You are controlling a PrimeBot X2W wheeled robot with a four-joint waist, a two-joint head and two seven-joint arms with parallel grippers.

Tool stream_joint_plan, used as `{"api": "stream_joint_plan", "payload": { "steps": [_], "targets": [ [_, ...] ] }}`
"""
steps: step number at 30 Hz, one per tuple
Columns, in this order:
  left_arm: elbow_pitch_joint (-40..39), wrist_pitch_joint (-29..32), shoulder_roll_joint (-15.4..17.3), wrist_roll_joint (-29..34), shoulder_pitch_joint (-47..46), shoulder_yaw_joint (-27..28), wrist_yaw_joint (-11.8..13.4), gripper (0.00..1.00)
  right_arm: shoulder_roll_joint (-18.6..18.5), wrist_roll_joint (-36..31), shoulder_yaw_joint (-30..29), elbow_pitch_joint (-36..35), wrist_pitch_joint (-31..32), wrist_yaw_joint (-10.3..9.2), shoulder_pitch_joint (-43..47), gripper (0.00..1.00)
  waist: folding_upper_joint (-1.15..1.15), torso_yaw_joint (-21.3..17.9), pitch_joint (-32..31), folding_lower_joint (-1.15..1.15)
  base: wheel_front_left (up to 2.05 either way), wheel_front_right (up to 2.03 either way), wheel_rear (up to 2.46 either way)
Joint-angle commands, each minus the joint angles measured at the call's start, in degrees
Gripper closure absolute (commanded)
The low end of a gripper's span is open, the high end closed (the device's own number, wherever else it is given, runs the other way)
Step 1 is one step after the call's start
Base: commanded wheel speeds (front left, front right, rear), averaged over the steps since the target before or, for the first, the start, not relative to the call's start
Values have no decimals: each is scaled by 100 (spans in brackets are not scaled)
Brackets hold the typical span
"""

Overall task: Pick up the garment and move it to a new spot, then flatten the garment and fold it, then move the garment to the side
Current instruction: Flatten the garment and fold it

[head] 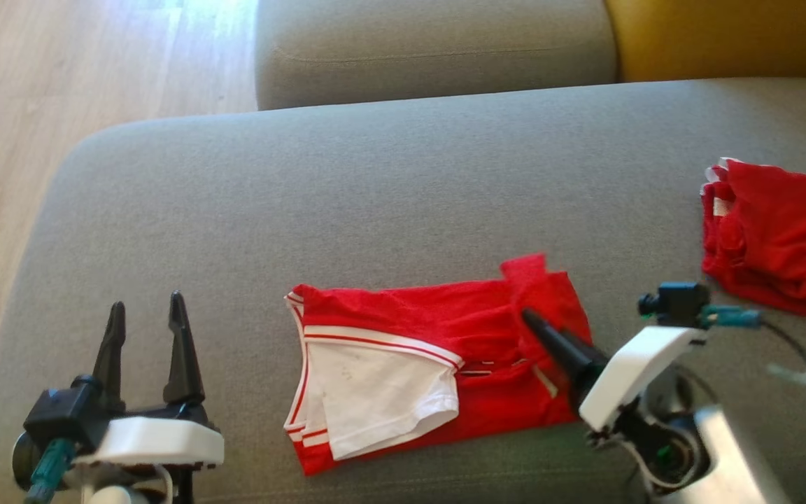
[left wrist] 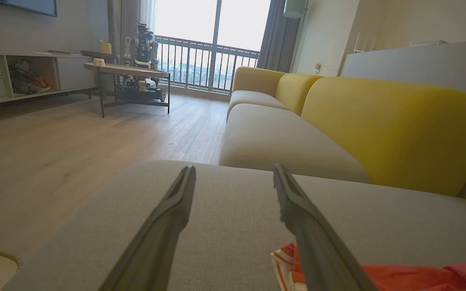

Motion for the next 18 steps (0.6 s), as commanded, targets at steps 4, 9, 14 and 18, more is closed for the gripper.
{"api": "stream_joint_plan", "payload": {
  "steps": [4, 9, 14, 18],
  "targets": [
    [-166, -70, 2, -33, -166, 102, 56, 0, -24, 948, 647, 341, -486, -1, -391, 100, 0, 225, 61, 0, 0, 0, 0],
    [-129, -70, 2, -61, -193, 27, 61, 0, -24, 1531, 1332, 1169, -1103, -1, -881, 100, 0, 485, 168, 0, 0, 0, 0],
    [-82, -70, 2, -80, -194, -54, 73, 0, -24, 2344, 2028, 1800, -1568, -1, -1406, 100, 0, 701, 252, 0, 0, 0, 0],
    [-63, -70, 2, -91, -204, -88, 75, 0, -24, 3033, 2693, 2163, -1871, -1, -1788, 100, 0, 827, 298, 0, 0, 0, 0]
  ]
}}
